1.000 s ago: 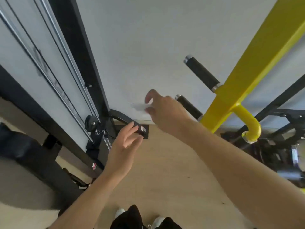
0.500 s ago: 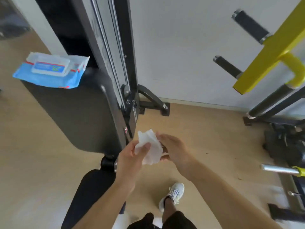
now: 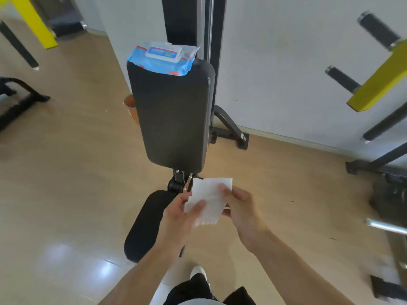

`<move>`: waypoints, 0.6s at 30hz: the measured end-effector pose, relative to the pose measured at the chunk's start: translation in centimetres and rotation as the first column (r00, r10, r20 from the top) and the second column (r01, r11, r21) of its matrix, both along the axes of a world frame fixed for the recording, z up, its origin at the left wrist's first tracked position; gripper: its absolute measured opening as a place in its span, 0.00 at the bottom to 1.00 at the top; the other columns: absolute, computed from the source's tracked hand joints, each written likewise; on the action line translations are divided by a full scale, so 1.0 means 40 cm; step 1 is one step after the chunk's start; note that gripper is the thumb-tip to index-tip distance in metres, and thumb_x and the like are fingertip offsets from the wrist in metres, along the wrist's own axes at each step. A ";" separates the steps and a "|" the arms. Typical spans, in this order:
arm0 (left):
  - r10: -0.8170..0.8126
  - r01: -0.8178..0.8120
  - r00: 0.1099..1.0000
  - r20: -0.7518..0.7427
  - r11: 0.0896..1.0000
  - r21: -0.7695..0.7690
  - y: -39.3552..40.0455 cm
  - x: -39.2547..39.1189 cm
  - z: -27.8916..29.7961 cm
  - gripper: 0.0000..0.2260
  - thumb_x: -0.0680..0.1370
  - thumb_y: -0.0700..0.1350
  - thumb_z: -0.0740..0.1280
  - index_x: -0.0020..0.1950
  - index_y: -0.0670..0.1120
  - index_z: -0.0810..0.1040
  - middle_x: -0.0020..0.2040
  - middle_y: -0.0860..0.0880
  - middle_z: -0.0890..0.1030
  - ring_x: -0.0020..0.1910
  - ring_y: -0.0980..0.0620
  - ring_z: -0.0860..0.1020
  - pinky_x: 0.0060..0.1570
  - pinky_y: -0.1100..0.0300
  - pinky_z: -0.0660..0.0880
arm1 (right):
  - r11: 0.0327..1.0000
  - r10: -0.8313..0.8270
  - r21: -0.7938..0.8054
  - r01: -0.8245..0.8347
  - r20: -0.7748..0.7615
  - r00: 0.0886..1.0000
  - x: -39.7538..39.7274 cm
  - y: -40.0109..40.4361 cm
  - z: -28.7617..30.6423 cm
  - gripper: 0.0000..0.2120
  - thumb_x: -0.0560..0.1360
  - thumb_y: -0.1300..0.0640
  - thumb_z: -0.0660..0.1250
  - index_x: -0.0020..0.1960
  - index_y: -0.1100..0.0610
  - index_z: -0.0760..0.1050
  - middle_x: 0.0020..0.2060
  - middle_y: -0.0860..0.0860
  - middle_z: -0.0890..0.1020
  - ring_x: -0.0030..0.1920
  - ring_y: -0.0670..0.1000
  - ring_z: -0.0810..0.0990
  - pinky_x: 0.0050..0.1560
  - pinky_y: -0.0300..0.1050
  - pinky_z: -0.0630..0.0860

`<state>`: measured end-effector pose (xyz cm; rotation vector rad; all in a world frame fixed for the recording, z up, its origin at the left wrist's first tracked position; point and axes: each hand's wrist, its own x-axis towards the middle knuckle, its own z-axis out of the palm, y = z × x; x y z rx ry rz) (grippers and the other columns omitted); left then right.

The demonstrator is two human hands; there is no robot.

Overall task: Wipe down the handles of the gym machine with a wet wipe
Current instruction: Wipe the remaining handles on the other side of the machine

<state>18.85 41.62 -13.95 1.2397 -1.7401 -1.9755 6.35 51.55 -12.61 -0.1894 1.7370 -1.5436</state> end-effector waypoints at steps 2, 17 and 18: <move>-0.023 0.026 0.999 -0.030 0.994 0.103 0.027 0.039 -0.002 0.22 0.68 0.62 0.73 0.57 0.53 0.81 0.53 0.47 0.85 0.54 0.47 0.84 0.59 0.42 0.79 | 1.000 -0.007 -0.015 0.007 -0.010 1.000 0.035 0.015 0.005 0.14 0.83 0.54 0.63 0.50 0.61 0.84 0.47 0.62 0.86 0.50 0.66 0.83 0.51 0.64 0.80; 0.321 -0.279 0.937 -0.141 0.927 0.251 0.067 0.463 0.077 0.03 0.80 0.39 0.66 0.52 0.40 0.78 0.46 0.41 0.82 0.44 0.45 0.79 0.40 0.54 0.77 | 0.919 0.394 -0.032 -0.393 0.112 0.912 0.414 0.046 0.022 0.14 0.72 0.59 0.78 0.56 0.57 0.82 0.48 0.55 0.87 0.47 0.55 0.87 0.44 0.47 0.84; 0.346 -0.307 0.926 -0.150 0.922 0.236 0.049 0.500 0.075 0.03 0.80 0.40 0.67 0.51 0.40 0.77 0.47 0.42 0.82 0.45 0.45 0.79 0.42 0.53 0.76 | 0.911 0.411 -0.032 -0.410 0.111 0.905 0.440 0.030 0.025 0.15 0.71 0.62 0.78 0.56 0.58 0.81 0.47 0.55 0.88 0.46 0.54 0.87 0.43 0.46 0.83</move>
